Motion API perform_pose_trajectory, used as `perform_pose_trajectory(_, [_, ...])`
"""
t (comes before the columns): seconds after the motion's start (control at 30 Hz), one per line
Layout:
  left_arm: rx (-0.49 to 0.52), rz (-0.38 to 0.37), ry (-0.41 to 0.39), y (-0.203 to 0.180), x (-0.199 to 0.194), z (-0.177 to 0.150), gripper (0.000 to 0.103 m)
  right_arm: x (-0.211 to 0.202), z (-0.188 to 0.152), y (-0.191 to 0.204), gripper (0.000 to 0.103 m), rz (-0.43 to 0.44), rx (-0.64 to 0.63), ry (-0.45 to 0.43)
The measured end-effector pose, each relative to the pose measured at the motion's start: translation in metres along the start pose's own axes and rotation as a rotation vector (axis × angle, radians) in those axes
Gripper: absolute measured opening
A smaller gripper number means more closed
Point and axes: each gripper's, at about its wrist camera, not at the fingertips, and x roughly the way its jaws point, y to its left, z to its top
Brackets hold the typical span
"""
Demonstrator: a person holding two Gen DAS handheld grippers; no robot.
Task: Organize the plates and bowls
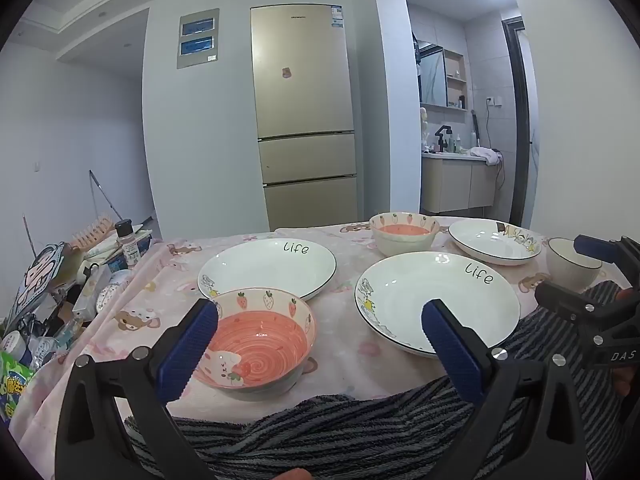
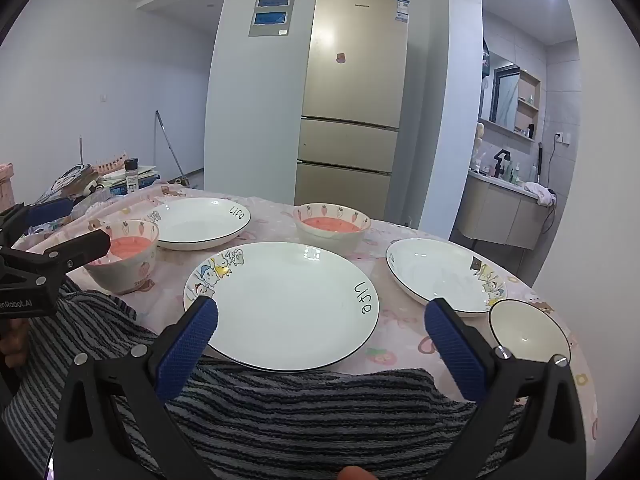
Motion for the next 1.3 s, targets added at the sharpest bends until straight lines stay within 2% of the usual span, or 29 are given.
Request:
perform_pose_trajectory(0.27, [0.0, 0.002, 0.004, 0.002, 0.002, 0.001, 0.103, -0.001, 0.0, 0.001, 0.103, 0.001, -0.001, -0.004])
perform_pose_trajectory(0.5, [0.042, -0.004, 0.002, -0.008, -0.001, 0.0, 0.103, 0.001, 0.0, 0.003, 0.103, 0.006, 0.001, -0.002])
perform_pose_trajectory(1.3, [0.026, -0.031, 0.018, -0.005, 0.003, -0.001, 0.103, -0.004, 0.003, 0.001, 0.103, 0.02, 0.003, -0.014])
